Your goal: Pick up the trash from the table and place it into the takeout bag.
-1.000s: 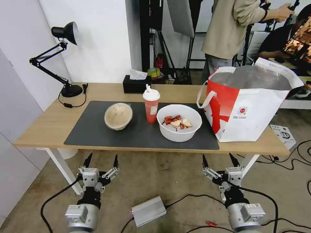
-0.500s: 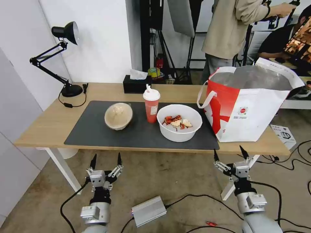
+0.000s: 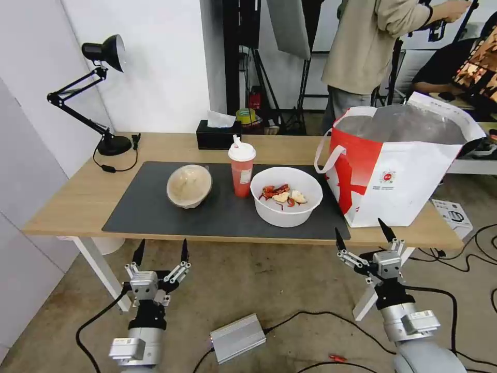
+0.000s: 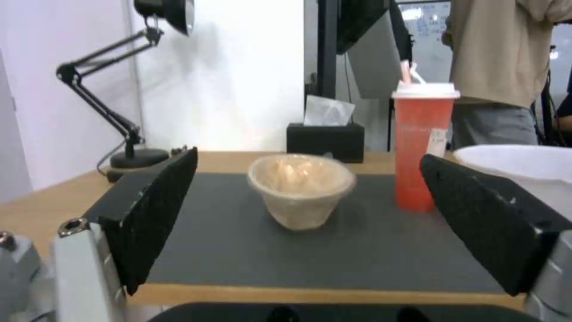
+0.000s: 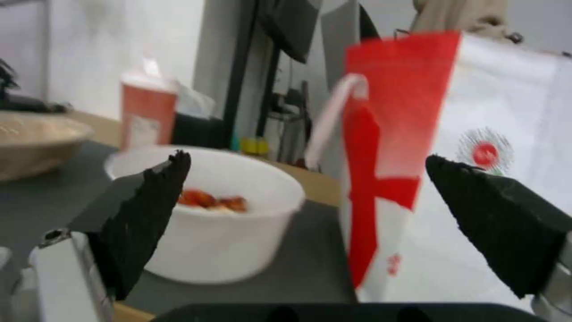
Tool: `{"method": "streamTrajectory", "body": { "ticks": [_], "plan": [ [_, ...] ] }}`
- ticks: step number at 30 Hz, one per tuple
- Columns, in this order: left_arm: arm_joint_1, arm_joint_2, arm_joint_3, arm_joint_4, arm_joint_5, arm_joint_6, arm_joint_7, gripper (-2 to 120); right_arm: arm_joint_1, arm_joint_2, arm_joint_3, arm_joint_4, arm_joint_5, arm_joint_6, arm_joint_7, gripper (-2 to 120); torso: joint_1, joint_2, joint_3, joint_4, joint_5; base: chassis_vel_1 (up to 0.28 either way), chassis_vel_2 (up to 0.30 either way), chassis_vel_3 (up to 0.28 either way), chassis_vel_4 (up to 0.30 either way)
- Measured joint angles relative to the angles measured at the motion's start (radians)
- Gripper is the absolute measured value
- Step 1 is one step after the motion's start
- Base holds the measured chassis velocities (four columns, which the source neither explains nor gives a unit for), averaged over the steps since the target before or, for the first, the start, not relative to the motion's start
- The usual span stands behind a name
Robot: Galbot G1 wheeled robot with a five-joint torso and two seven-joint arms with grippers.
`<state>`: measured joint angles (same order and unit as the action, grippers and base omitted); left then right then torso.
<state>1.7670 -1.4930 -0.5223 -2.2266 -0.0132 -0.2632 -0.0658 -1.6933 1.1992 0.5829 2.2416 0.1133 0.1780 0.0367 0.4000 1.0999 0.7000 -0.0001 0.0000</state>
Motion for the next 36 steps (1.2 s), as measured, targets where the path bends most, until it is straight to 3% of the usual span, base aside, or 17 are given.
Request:
{"method": "streamTrajectory", "body": {
  "ticks": [8,12,18,22,24,30,34,36],
  "plan": [
    [0.002,0.005,-0.002,-0.005,0.004,-0.001,0.006,100,-0.006,-0.068,-0.017,0.044,0.033,-0.009,-0.009,100,0.0,0.0,0.0,0.0,0.0,0.0,0.0,0.0,0.0],
    [-0.001,0.007,0.001,0.009,0.011,-0.005,0.013,100,0.031,-0.194,-0.027,0.052,0.103,-0.037,-0.016,100,0.0,0.0,0.0,0.0,0.0001,0.0,0.0,0.0,0.0],
    [-0.003,0.005,0.002,0.02,0.015,-0.008,0.02,100,0.084,-0.294,-0.044,0.039,0.144,-0.059,-0.019,100,0.0,0.0,0.0,0.0001,0.0002,0.0,0.0,0.0,0.0],
    [-0.009,-0.006,0.003,0.04,0.022,-0.009,0.027,100,0.171,-0.416,-0.085,0.005,0.208,-0.078,-0.018,100,0.0,0.0,0.0,0.0001,0.0002,0.0,0.0,0.0,0.0],
    [-0.01,-0.008,0.003,0.043,0.023,-0.009,0.027,100,0.182,-0.432,-0.092,0.0,0.217,-0.079,-0.018,100,0.0,0.0,0.0,0.0001,0.0002,0.0,0.0,0.0,0.0],
    [-0.02,-0.019,0.004,0.071,0.026,-0.01,0.03,100,0.32,-0.57,-0.198,-0.048,0.317,-0.083,-0.047,100,0.0,0.0,0.0,0.0001,0.0002,0.0,0.0,0.0,0.0],
    [-0.024,-0.021,0.004,0.078,0.027,-0.01,0.03,100,0.357,-0.598,-0.233,-0.058,0.342,-0.089,-0.054,100,0.0,0.0,0.0,0.0003,0.0001,0.0,0.0,0.0,0.0],
    [-0.031,-0.023,0.004,0.09,0.029,-0.01,0.033,100,0.471,-0.672,-0.329,-0.093,0.407,-0.119,-0.093,100,0.0,0.0,0.0,0.0002,0.0001,0.0,0.0,0.0,0.0]
  ]
}}
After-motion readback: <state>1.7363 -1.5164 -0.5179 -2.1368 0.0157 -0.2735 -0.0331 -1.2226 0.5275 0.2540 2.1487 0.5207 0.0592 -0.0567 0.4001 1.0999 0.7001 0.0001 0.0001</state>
